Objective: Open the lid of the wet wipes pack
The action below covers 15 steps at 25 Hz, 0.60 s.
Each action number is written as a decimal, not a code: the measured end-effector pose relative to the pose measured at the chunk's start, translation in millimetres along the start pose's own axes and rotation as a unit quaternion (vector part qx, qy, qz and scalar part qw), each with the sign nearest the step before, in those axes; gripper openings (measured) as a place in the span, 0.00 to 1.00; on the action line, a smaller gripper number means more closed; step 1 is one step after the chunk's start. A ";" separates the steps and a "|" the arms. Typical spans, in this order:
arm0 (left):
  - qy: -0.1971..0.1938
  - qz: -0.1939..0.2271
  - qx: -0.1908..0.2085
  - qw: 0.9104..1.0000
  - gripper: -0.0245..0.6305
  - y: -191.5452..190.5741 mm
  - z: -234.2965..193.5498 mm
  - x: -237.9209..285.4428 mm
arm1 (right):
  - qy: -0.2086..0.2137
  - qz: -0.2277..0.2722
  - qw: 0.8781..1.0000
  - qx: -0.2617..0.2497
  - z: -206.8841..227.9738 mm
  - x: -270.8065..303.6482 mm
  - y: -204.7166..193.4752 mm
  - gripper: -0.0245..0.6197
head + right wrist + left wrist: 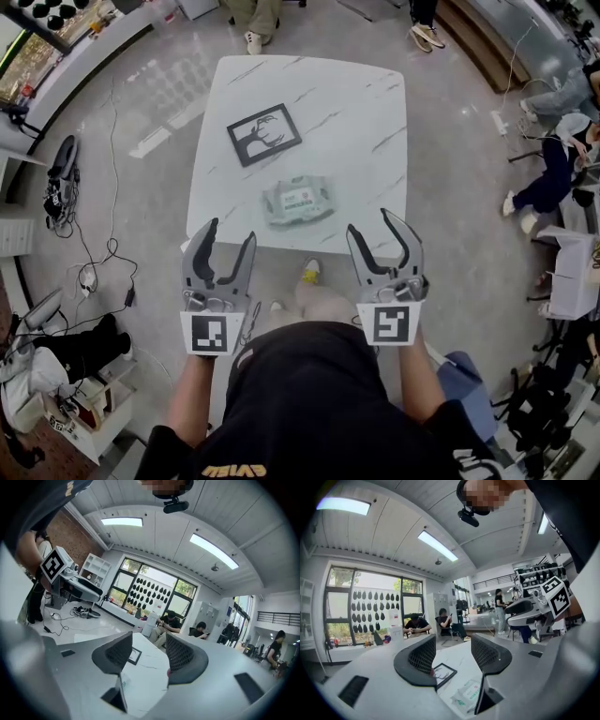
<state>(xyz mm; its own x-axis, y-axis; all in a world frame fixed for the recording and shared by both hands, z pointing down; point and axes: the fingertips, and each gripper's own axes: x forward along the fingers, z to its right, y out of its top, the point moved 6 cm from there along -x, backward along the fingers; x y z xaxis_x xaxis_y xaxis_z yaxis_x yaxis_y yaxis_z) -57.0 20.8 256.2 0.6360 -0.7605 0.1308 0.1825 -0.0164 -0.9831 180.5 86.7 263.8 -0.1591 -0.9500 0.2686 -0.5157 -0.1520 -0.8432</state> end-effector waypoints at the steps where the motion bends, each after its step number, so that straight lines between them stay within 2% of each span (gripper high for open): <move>1: 0.009 -0.002 -0.003 1.000 0.40 -4.2 0.6 4.8 | 0.008 -0.001 1.000 0.003 1.9 4.7 -5.8 0.38; 3: 0.026 -0.009 -0.008 1.000 0.34 -12.7 0.0 13.4 | 0.026 -0.003 1.000 0.007 3.0 14.1 -16.2 0.36; 9: 0.038 -0.029 -0.013 0.999 0.34 -43.5 -5.9 35.4 | 0.071 -0.013 0.997 -0.006 -13.4 48.2 -38.8 0.35; 15: 0.030 -0.072 -0.017 0.997 0.34 -102.9 -10.8 57.5 | 0.080 -0.033 0.996 -0.019 -41.0 83.9 -63.5 0.35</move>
<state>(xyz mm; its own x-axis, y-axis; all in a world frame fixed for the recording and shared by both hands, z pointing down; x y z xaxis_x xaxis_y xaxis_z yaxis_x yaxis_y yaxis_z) -47.3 -28.2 363.4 0.5595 -0.7860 0.2631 0.2420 -0.1486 -0.9588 165.3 27.9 359.0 -0.2540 -0.8827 0.3953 -0.5607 -0.1987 -0.8039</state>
